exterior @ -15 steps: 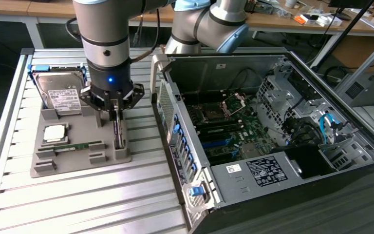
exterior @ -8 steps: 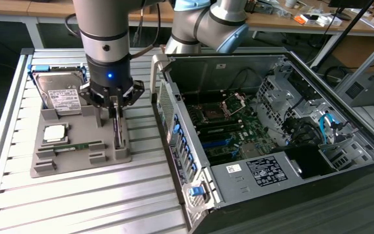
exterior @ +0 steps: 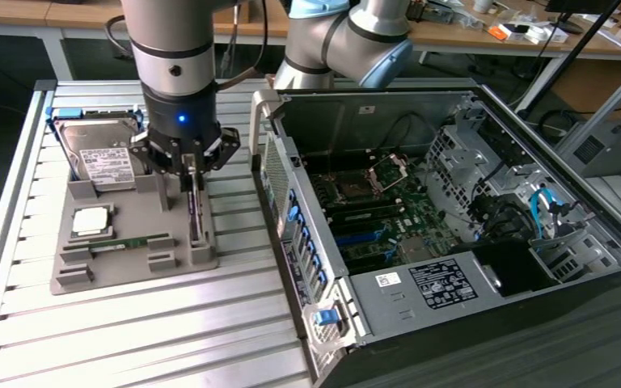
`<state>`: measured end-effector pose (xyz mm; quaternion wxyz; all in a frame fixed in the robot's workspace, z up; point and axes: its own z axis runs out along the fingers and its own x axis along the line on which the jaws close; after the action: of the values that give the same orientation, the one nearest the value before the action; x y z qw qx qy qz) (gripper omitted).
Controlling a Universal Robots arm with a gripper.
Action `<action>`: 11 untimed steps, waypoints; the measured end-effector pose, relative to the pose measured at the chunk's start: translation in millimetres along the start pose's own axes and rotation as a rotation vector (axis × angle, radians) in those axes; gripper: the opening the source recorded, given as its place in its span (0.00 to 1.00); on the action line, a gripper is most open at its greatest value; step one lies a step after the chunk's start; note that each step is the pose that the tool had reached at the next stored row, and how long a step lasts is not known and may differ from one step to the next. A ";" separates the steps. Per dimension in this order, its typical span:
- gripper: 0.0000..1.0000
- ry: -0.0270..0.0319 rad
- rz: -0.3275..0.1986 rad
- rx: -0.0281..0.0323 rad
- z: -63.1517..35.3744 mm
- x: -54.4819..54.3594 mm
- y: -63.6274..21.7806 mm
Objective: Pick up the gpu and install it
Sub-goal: 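Pick up the gpu and move the gpu toward the slot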
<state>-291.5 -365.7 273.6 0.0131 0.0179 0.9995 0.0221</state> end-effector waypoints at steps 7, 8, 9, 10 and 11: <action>0.27 0.0000 0.000 0.0000 -12.1 -0.3 0.6; 0.27 0.0000 0.000 0.0000 -14.5 -0.4 0.7; 0.27 0.0000 0.000 0.0000 -17.1 -0.4 0.9; 0.27 -0.0001 0.000 0.0000 -18.6 -0.5 0.9; 0.27 -0.0001 0.000 -0.0001 -19.8 -0.5 1.0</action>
<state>-291.5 -365.6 293.5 0.0132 0.0179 0.9995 0.0221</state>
